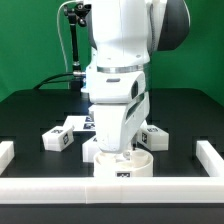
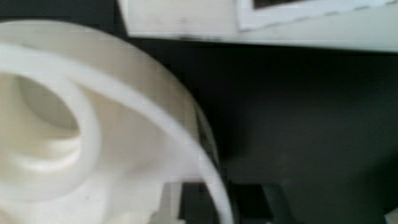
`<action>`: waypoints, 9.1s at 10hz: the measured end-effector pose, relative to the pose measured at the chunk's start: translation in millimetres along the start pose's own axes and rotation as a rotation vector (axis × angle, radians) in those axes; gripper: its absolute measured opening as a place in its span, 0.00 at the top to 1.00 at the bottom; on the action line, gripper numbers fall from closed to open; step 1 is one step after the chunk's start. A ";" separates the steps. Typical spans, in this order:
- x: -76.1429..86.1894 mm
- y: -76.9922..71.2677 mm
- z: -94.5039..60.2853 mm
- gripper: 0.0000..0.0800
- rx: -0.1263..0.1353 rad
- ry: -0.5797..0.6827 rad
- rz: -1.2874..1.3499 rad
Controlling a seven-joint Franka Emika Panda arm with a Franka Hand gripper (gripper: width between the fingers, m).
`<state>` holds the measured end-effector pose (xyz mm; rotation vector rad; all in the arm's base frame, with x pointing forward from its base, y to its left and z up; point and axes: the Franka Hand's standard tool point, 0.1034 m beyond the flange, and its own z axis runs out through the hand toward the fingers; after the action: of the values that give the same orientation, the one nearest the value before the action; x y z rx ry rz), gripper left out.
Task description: Assemble stool
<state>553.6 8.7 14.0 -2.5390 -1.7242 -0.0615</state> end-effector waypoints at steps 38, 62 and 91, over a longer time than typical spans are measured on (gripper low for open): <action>43.5 -39.8 -21.3 0.19 -0.052 0.064 0.761; 32.0 -86.0 -3.8 0.19 0.398 -0.656 1.253; 32.1 -76.4 -45.4 0.59 0.582 -0.837 1.161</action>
Offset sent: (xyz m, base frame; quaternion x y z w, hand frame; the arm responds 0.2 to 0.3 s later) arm 0.0235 0.0489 -0.0004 0.0178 0.0099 0.0069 0.9998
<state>494.8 62.8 64.4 -2.7081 0.0388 1.4224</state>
